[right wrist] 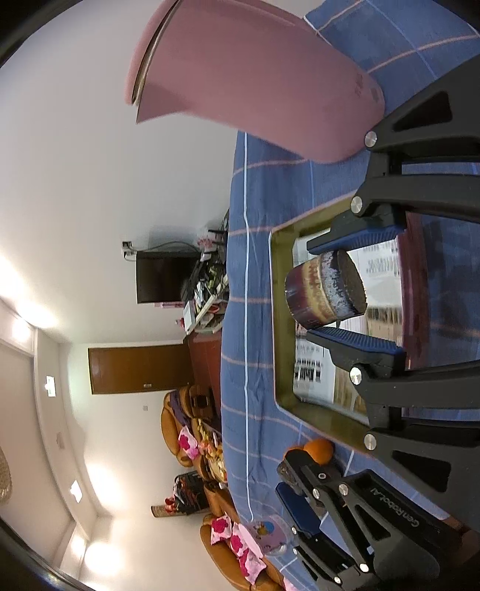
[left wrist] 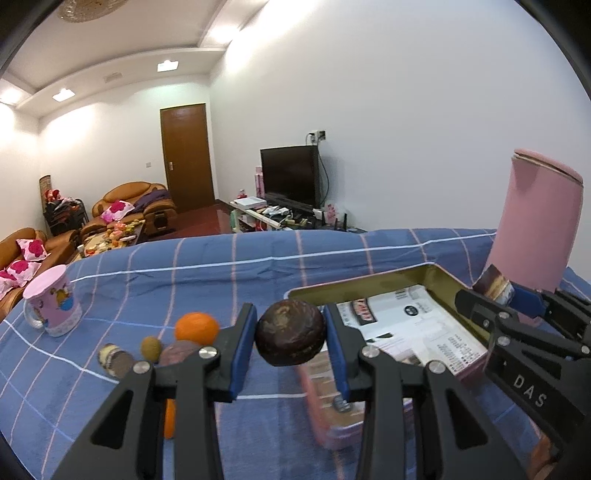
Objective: Organize fruits
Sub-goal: 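Carry the cylinder with the right tool while the left tool carries the dark fruit into the tin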
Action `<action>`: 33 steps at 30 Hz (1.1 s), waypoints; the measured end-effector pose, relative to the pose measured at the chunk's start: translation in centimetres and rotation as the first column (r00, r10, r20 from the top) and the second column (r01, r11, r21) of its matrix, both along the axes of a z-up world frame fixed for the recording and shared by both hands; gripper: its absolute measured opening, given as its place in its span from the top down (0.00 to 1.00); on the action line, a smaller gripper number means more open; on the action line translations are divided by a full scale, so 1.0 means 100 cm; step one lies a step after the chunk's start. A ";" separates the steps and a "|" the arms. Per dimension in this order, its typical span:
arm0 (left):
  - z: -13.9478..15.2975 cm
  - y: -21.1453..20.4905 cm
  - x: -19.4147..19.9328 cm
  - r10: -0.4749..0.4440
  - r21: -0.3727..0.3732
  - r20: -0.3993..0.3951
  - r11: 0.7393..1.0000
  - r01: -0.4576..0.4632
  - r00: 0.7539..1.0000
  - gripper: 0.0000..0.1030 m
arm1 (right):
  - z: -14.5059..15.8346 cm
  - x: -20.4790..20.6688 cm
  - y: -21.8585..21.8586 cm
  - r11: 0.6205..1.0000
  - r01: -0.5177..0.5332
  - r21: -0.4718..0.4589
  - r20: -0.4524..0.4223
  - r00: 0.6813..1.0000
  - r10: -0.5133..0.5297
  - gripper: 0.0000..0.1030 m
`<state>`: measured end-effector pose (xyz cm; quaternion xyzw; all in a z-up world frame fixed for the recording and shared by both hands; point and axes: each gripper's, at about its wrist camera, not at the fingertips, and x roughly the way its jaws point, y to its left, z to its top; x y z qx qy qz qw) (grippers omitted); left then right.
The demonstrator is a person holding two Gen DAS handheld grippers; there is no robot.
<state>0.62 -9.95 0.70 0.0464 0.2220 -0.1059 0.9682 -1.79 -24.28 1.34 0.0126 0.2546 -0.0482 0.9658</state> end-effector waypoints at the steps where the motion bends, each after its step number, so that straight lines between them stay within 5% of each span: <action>1: 0.000 -0.004 0.001 -0.006 0.002 -0.001 1.000 0.006 1.000 0.62 | 0.000 0.000 -0.003 1.000 0.007 -0.001 -0.001 1.000 -0.007 0.58; 20: -0.009 -0.052 0.024 -0.091 0.033 -0.053 0.995 0.093 0.994 0.62 | -0.013 0.024 -0.036 0.995 0.083 -0.048 -0.069 0.994 -0.086 0.58; 33: -0.017 -0.057 0.034 -0.128 0.048 -0.133 0.990 0.135 0.983 0.62 | -0.022 0.037 -0.030 0.999 0.010 -0.036 -0.141 0.990 -0.015 0.58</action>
